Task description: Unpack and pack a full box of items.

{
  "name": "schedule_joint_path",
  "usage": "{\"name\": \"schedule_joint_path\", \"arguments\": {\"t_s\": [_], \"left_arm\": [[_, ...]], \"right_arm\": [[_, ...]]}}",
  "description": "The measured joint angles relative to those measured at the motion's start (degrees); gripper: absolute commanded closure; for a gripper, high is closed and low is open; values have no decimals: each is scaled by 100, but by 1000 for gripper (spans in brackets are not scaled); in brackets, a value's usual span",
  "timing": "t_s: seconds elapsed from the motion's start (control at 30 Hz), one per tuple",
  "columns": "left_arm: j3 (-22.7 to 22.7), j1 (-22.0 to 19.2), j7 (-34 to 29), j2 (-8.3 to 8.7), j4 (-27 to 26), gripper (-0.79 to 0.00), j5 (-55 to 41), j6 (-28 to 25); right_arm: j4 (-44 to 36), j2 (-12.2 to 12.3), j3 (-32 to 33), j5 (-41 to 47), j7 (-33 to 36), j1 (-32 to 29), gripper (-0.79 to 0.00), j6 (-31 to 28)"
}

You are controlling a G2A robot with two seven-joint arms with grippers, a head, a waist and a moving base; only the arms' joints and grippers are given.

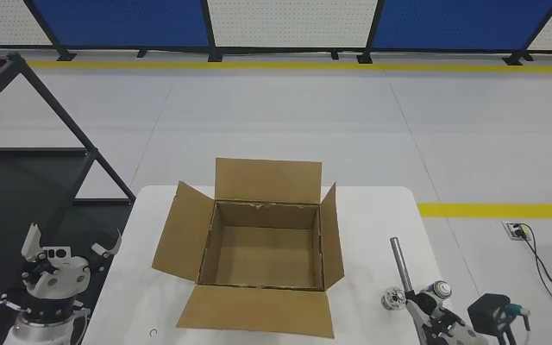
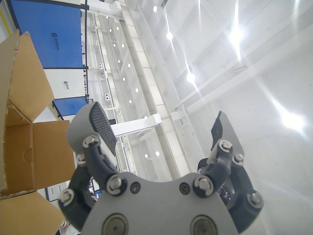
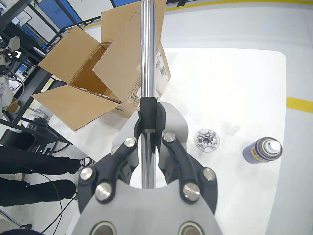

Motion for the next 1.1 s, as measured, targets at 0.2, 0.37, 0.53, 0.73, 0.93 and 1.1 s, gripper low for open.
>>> {"name": "schedule_joint_path", "arguments": {"t_s": [0.2, 0.37, 0.53, 0.73, 0.93, 1.1], "left_arm": [[0, 0, 0, 0, 0, -785, 0, 0], [0, 0, 0, 0, 0, -785, 0, 0], [0, 0, 0, 0, 0, -785, 0, 0], [0, 0, 0, 0, 0, -785, 0, 0], [0, 0, 0, 0, 0, -785, 0, 0], [0, 0, 0, 0, 0, -785, 0, 0]], "right_arm": [[0, 0, -2, -2, -2, 0, 0, 1], [156, 55, -268, -219, 245, 129, 0, 256], [715, 140, -460, -350, 724, 503, 0, 501], [1430, 234, -623, -640, 1047, 743, 0, 544], [2014, 304, -989, -868, 1150, 884, 0, 473], [2348, 342, -1281, -1155, 1067, 1086, 0, 639]]}}
